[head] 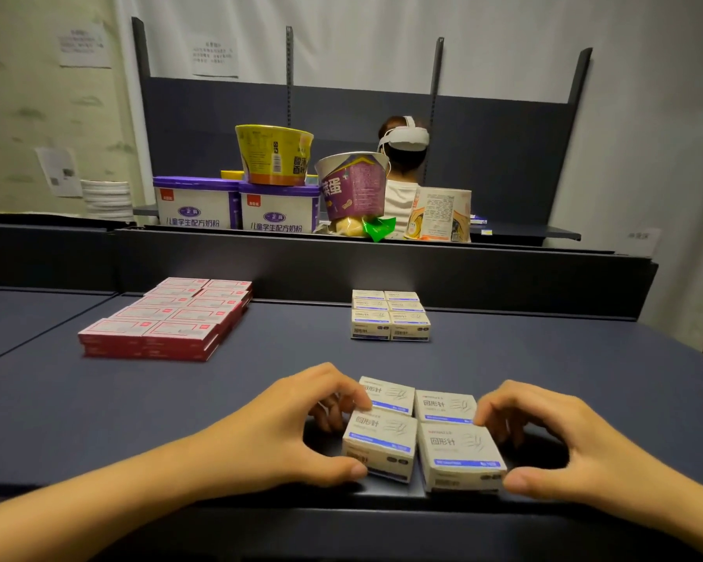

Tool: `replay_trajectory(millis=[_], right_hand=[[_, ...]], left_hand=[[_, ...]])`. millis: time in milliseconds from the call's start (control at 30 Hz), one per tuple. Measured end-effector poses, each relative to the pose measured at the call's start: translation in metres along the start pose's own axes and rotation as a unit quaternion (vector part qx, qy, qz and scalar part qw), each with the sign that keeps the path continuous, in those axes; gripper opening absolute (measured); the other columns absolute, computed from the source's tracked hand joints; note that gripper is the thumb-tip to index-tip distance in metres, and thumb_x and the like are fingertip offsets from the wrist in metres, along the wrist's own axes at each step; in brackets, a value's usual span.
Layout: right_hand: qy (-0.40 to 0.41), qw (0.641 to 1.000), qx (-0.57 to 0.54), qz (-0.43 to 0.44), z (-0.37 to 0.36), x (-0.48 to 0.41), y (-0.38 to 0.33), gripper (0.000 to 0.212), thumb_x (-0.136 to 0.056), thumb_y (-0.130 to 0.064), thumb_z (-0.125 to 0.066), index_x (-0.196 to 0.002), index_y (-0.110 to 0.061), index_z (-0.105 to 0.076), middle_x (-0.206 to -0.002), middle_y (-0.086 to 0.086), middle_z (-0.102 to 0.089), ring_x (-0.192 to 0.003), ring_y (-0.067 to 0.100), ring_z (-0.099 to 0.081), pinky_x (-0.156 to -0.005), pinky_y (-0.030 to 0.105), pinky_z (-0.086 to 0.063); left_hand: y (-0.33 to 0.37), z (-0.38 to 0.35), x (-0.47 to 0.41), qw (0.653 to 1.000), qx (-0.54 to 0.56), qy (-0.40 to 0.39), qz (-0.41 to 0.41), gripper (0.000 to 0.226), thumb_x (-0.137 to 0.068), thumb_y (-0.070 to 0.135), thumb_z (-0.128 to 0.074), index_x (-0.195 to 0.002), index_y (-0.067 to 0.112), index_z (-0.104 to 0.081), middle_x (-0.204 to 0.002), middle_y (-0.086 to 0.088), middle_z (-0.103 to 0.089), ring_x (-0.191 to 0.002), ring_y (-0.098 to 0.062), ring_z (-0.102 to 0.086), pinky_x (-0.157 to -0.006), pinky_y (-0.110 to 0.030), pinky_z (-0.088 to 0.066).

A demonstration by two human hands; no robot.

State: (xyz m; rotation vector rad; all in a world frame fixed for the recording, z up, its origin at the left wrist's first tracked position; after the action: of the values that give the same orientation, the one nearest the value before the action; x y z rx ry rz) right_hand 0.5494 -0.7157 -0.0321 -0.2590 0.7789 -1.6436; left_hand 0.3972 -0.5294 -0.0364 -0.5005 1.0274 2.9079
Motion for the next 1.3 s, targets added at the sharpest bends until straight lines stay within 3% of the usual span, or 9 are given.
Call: replay_trajectory(millis=[233, 367, 567, 667, 800, 933, 1033, 1133, 1300], right_hand=[[0.004, 0.999, 0.048, 0.001, -0.002, 0.003, 0.0, 0.052, -0.061, -0.073, -0.061, -0.103, -0.047, -0.047, -0.11, -0.025, -0.058, -0.099, 0.008, -0.055, -0.074, 0.013, -0.049], [-0.01, 1.0, 0.022, -0.015, -0.007, 0.006, 0.0, 0.051, -0.059, -0.071, -0.062, -0.101, -0.049, -0.044, -0.112, -0.029, -0.056, -0.102, 0.005, -0.054, -0.075, 0.013, -0.049], [-0.012, 0.999, -0.008, -0.034, -0.007, 0.005, 0.008, 0.038, -0.072, -0.041, -0.073, -0.101, -0.037, -0.049, -0.111, -0.027, -0.059, -0.099, 0.005, -0.056, -0.076, 0.019, -0.051], [-0.02, 0.998, -0.045, -0.047, -0.006, 0.004, 0.01, 0.038, -0.07, -0.036, -0.07, -0.103, -0.03, -0.051, -0.108, -0.026, -0.063, -0.097, 0.005, -0.059, -0.076, 0.019, -0.051], [-0.012, 0.993, -0.106, -0.047, -0.003, 0.005, 0.011, 0.037, -0.073, -0.024, -0.074, -0.104, -0.021, -0.053, -0.106, -0.016, -0.068, -0.092, 0.014, -0.063, -0.08, 0.027, -0.055], [0.03, 0.983, -0.179, -0.038, 0.007, 0.003, 0.008, 0.047, -0.064, -0.027, -0.078, -0.104, -0.017, -0.057, -0.107, 0.0, -0.069, -0.095, 0.03, -0.064, -0.084, 0.031, -0.056], [0.077, 0.976, -0.2, -0.037, 0.024, -0.009, 0.011, 0.038, -0.07, -0.007, -0.072, -0.103, -0.017, -0.057, -0.099, 0.0, -0.072, -0.092, 0.015, -0.067, -0.075, 0.021, -0.056], [0.118, 0.971, -0.205, -0.036, 0.042, -0.033, 0.014, 0.038, -0.071, -0.001, -0.072, -0.101, -0.02, -0.059, -0.093, -0.004, -0.071, -0.086, 0.003, -0.067, -0.07, 0.013, -0.052], [0.209, 0.957, -0.199, -0.038, 0.054, -0.074, 0.025, 0.029, -0.083, 0.0, -0.061, -0.097, -0.025, -0.057, -0.096, -0.007, -0.064, -0.087, 0.005, -0.063, -0.073, 0.008, -0.052]], left_hand=[[-0.003, -0.004, 0.005, 0.998, -0.012, 0.012, 0.063, 0.038, -0.074, 0.036, -0.075, -0.103, 0.037, -0.051, -0.106, 0.014, -0.061, -0.099, -0.006, -0.056, -0.088, -0.023, -0.049], [0.0, -0.003, 0.004, 0.997, 0.008, 0.028, 0.076, 0.035, -0.072, 0.03, -0.078, -0.098, 0.033, -0.054, -0.099, 0.008, -0.065, -0.09, -0.003, -0.058, -0.084, -0.021, -0.051], [0.007, 0.013, -0.008, 0.99, 0.115, 0.03, 0.07, 0.043, -0.055, 0.033, -0.081, -0.092, 0.021, -0.062, -0.093, -0.007, -0.071, -0.079, -0.012, -0.064, -0.079, -0.025, -0.053], [0.008, 0.029, -0.034, 0.987, 0.129, 0.073, 0.068, 0.032, -0.069, 0.012, -0.08, -0.095, 0.017, -0.061, -0.099, -0.012, -0.071, -0.084, -0.016, -0.065, -0.078, -0.025, -0.054], [-0.014, 0.044, -0.076, 0.987, 0.088, 0.095, 0.094, 0.032, -0.077, 0.017, -0.074, -0.105, 0.016, -0.059, -0.1, -0.004, -0.069, -0.087, -0.012, -0.065, -0.077, -0.02, -0.052], [-0.048, 0.041, -0.103, 0.987, 0.056, 0.081, 0.129, 0.034, -0.077, 0.018, -0.074, -0.107, 0.012, -0.059, -0.094, 0.0, -0.066, -0.08, -0.008, -0.062, -0.072, -0.015, -0.05], [-0.064, 0.036, -0.106, 0.983, 0.066, 0.09, 0.148, 0.029, -0.077, 0.016, -0.075, -0.101, 0.014, -0.059, -0.092, 0.001, -0.065, -0.084, -0.012, -0.063, -0.075, -0.017, -0.049], [-0.073, 0.028, -0.103, 0.983, 0.063, 0.084, 0.151, 0.032, -0.077, 0.018, -0.075, -0.104, 0.015, -0.057, -0.093, 0.002, -0.065, -0.084, -0.01, -0.062, -0.077, -0.017, -0.049], [-0.076, 0.02, -0.1, 0.988, 0.035, 0.044, 0.145, 0.04, -0.077, 0.023, -0.075, -0.112, 0.015, -0.056, -0.1, -0.001, -0.066, -0.086, -0.009, -0.062, -0.076, -0.016, -0.05]])
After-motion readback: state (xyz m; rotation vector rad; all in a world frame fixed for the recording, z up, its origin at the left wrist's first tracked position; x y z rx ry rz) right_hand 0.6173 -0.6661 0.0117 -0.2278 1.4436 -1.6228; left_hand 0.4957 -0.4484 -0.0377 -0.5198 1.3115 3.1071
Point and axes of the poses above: each hand's wrist, its own x-axis away from the middle knuckle, its own z-axis out of the back of the hand, y = z × x, the point moved 5 cm from there along -x, towards the middle knuckle
